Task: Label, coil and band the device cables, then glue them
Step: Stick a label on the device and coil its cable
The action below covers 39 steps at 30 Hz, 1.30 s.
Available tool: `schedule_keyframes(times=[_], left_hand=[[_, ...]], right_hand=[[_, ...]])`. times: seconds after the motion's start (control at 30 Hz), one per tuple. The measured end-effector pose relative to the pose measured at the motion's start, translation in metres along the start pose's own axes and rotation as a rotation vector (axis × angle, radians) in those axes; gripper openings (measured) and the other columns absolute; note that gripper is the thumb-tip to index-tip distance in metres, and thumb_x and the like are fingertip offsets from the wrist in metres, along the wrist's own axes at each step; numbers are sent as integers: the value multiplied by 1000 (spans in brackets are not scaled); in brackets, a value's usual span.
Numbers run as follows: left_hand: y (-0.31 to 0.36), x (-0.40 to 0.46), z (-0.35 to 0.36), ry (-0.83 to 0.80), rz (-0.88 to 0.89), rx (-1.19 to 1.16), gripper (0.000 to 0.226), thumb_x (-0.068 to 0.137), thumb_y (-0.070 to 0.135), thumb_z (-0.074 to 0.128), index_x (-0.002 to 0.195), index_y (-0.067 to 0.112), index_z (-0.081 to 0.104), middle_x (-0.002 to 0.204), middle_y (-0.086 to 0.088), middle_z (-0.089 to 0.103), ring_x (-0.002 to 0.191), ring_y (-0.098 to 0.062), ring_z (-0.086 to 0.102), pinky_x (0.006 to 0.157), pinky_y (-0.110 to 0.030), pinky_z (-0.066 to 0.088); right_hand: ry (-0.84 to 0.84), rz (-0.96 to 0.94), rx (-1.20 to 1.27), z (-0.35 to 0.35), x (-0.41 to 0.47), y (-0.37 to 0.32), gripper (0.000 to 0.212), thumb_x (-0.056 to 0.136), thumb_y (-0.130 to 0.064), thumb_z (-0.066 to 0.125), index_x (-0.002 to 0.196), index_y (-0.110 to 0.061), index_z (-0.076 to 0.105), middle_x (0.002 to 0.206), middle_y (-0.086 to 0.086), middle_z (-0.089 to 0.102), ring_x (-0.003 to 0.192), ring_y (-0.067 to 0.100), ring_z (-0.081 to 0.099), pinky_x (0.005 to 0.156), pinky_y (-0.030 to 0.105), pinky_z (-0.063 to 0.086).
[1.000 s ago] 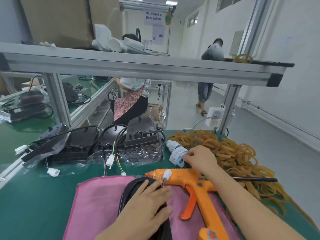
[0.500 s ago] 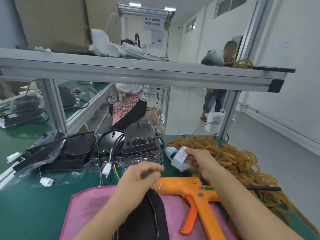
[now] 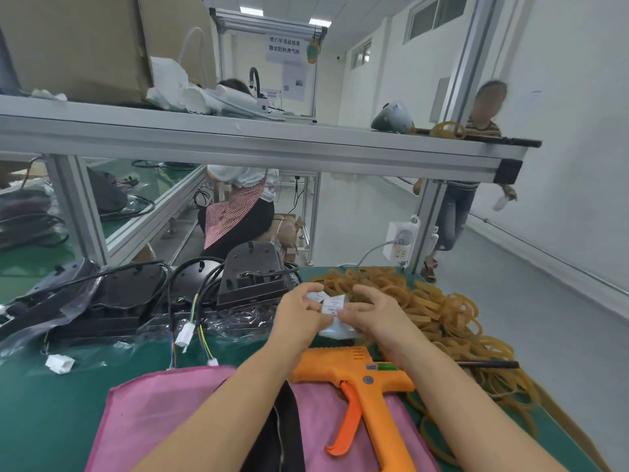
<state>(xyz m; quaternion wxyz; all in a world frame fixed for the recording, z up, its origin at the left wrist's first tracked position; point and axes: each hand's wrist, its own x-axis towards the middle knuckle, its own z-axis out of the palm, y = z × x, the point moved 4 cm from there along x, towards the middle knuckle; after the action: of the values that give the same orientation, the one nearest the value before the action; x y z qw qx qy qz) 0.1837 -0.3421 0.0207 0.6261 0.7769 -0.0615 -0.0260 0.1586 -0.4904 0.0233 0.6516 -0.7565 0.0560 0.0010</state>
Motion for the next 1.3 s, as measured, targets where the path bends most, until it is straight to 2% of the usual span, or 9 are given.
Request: schedule_keyframes(times=[0.07, 0.17, 0.33, 0.5, 0.63, 0.73, 0.97, 1.1, 1.3], left_hand=[[0, 0, -1, 2, 43, -68, 56, 76, -14, 68, 120, 19, 59, 66, 1, 66, 68, -11, 62, 69, -21, 52], [-1, -1, -1, -19, 105, -73, 42, 78, -8, 71, 112, 17, 69, 58, 12, 61, 59, 0, 58, 62, -13, 49], [1, -4, -2, -45, 151, -60, 21, 80, 4, 75, 77, 25, 76, 62, 12, 70, 61, 1, 62, 57, -12, 46], [5, -5, -2, -40, 277, 197, 21, 85, 17, 72, 65, 24, 71, 62, 11, 54, 57, 2, 50, 56, -10, 41], [5, -4, 0, -89, 319, 388, 31, 89, 23, 68, 61, 19, 57, 71, 3, 47, 66, -11, 43, 66, -29, 41], [3, -5, 1, -111, 351, 464, 31, 87, 25, 70, 64, 7, 61, 73, 0, 48, 64, -11, 42, 66, -33, 41], [-4, -12, -10, -298, 373, 985, 12, 84, 26, 65, 84, 14, 65, 94, -5, 67, 92, -24, 61, 81, -32, 38], [5, -21, -56, -239, 194, 479, 43, 88, 6, 63, 130, 14, 58, 95, 3, 71, 84, -7, 60, 88, -26, 46], [-23, -73, -138, 215, 41, 145, 31, 87, -6, 58, 107, 15, 67, 92, 3, 68, 85, -9, 60, 77, -15, 43]], right_hand=[[-4, -82, -53, 1, -3, -1, 58, 78, 2, 74, 123, -27, 52, 98, 7, 73, 90, 19, 70, 79, 28, 57], [-1, -210, -139, 5, -7, -5, 36, 80, 3, 72, 111, -16, 68, 90, 2, 72, 79, 10, 67, 66, 13, 52], [19, -281, -158, 4, -10, -9, 17, 83, -1, 70, 90, -16, 73, 71, -7, 70, 67, -1, 63, 64, 12, 49], [125, -413, -331, 0, -14, -12, 4, 82, -18, 74, 84, -21, 73, 82, 0, 71, 76, 10, 64, 71, 21, 51], [148, -490, -493, -1, -16, -14, 5, 83, -18, 73, 79, -21, 73, 81, -5, 67, 78, 11, 61, 74, 28, 49], [195, -465, -573, -2, -15, -10, 7, 84, -19, 72, 78, -22, 72, 82, -9, 64, 76, 1, 56, 71, 18, 44], [201, -90, -59, -11, -23, 0, 13, 91, -15, 65, 80, -16, 72, 91, 1, 73, 86, 14, 64, 62, 18, 49], [-13, -105, -156, 21, -47, -19, 18, 89, -22, 67, 75, -12, 72, 84, 1, 70, 80, 7, 61, 63, 6, 45], [-221, -112, -230, 92, -84, -19, 32, 88, -15, 69, 61, -1, 57, 67, 7, 51, 69, 13, 48, 69, 25, 39]])
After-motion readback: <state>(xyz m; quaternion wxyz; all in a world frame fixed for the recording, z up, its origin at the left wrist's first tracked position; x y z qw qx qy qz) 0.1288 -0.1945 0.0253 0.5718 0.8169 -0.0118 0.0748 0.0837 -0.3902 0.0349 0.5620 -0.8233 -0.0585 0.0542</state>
